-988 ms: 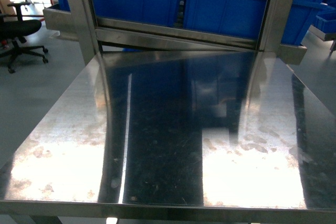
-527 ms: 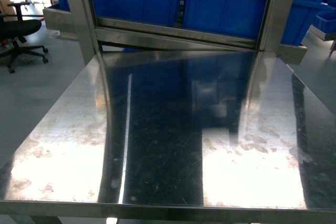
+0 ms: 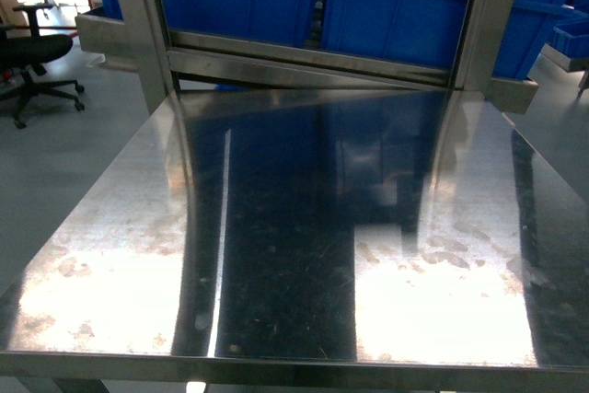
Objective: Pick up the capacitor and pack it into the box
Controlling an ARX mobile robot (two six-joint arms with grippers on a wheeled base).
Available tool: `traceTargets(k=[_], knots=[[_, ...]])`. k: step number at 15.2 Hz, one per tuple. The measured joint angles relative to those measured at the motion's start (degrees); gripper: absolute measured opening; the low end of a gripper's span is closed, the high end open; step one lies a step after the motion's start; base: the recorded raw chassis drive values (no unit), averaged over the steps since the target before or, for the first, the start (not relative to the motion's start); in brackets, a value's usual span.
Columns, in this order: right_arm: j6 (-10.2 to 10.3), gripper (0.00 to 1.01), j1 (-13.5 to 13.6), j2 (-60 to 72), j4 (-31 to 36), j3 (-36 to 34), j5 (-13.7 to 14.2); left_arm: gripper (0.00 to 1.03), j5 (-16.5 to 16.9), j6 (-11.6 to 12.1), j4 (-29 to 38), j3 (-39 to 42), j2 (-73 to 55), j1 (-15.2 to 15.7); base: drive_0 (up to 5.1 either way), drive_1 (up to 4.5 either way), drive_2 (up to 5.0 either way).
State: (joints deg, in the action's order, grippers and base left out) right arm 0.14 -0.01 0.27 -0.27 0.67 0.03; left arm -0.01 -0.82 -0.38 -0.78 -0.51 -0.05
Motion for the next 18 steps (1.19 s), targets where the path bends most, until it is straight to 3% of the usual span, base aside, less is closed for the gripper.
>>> traceTargets(k=[18], knots=[[0.0, 0.98, 0.0, 0.0, 0.0, 0.0, -0.02, 0.44, 0.0, 0.0, 0.02, 0.0, 0.0, 0.0, 0.0, 0.0, 0.0]])
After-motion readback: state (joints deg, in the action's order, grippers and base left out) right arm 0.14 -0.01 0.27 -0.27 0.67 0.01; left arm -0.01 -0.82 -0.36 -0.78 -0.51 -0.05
